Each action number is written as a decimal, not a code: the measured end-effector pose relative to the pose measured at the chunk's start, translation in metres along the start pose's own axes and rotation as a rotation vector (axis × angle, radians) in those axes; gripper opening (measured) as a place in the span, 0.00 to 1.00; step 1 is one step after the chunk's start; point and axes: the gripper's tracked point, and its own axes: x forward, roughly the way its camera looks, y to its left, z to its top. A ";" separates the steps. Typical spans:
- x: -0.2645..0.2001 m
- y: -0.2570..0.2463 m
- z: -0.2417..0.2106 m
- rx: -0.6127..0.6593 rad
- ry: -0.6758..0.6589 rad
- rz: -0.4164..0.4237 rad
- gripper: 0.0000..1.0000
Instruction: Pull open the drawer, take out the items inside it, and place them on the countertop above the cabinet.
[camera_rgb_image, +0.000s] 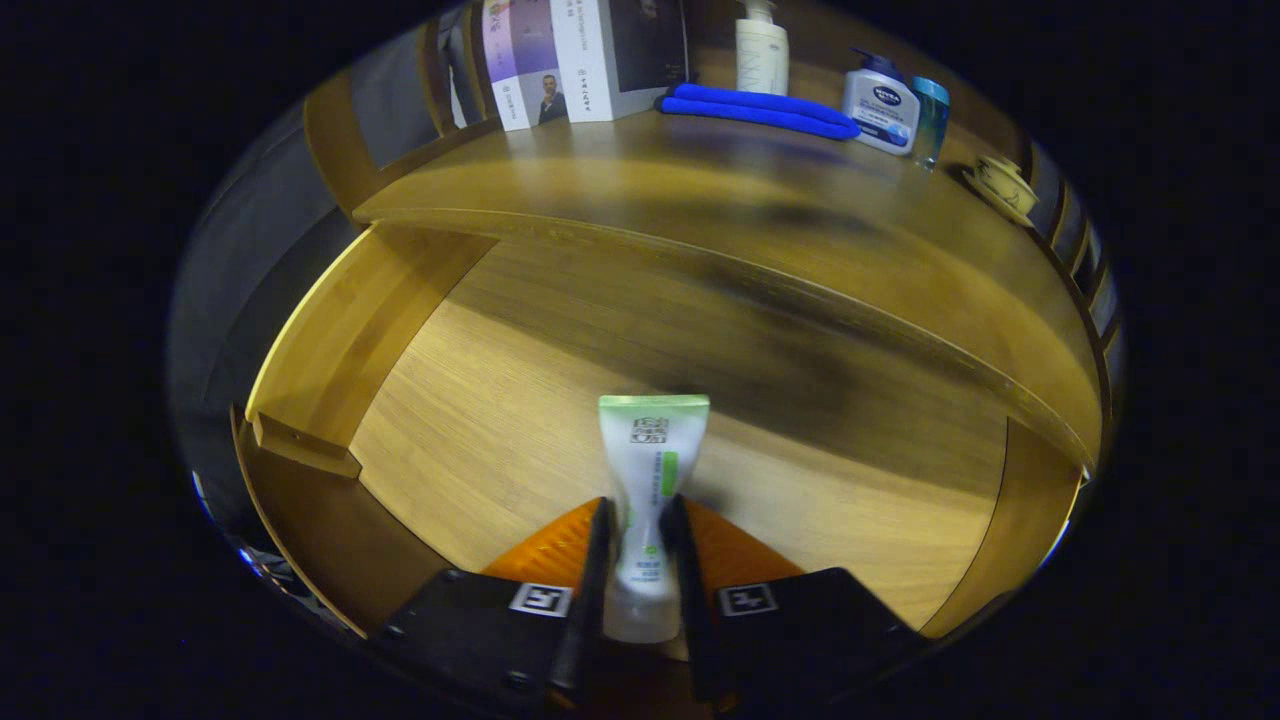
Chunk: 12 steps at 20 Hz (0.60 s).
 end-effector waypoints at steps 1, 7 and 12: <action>0.003 0.001 0.002 -0.025 -0.014 0.006 0.30; -0.016 0.013 0.012 -0.277 -0.121 -0.011 0.10; -0.026 0.029 0.021 -0.318 -0.191 0.044 0.10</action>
